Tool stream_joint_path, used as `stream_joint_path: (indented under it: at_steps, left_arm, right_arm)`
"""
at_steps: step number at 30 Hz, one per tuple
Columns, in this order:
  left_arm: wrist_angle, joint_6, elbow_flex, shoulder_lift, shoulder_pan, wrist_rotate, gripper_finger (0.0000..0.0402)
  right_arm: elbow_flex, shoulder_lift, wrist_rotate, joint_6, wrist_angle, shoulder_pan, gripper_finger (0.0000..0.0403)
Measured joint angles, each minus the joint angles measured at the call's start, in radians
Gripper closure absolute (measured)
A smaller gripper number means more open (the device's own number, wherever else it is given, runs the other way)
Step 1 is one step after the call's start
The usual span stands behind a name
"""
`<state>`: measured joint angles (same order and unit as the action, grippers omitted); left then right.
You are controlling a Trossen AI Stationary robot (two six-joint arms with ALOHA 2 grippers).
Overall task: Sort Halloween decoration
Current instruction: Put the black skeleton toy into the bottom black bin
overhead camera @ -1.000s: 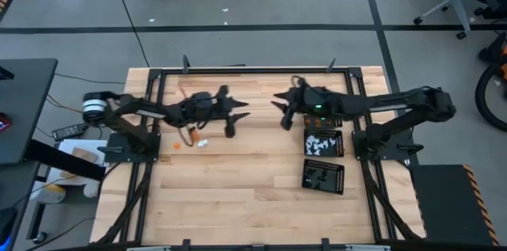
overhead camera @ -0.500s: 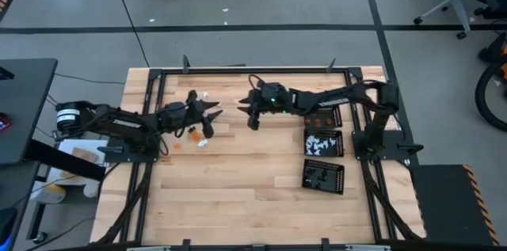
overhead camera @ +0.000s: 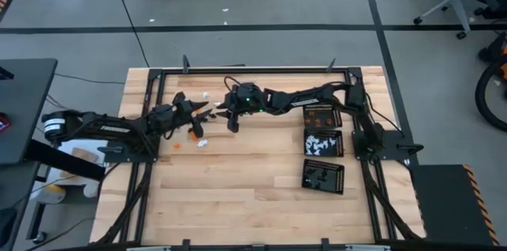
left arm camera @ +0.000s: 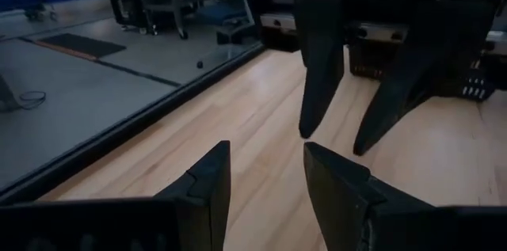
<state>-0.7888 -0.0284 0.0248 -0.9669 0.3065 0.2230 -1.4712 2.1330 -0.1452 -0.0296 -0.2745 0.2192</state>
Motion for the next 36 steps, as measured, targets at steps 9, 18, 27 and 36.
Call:
stream_joint_path:
  at_steps: [9,18,27,36]
  left_arm:
    - [0.249,-0.037,0.028,0.083,-0.002,-0.004,0.0258]
    - [0.534,-0.075,0.101,0.084,-0.002,-0.06,0.0257]
    - [0.508,-0.058,0.1,0.03,0.04,0.011,0.0229]
    - [0.314,-0.03,0.1,-0.172,0.141,-0.113,0.0221]
  right_arm:
    - [-0.001,-0.033,-0.008,-0.09,0.205,0.024,0.0278]
    - [0.149,-0.111,0.016,-0.146,0.164,0.025,0.0278]
    - [0.259,-0.108,-0.067,-0.15,-0.064,0.002,0.0278]
    - [0.267,-0.107,-0.093,-0.158,-0.132,-0.021,0.0278]
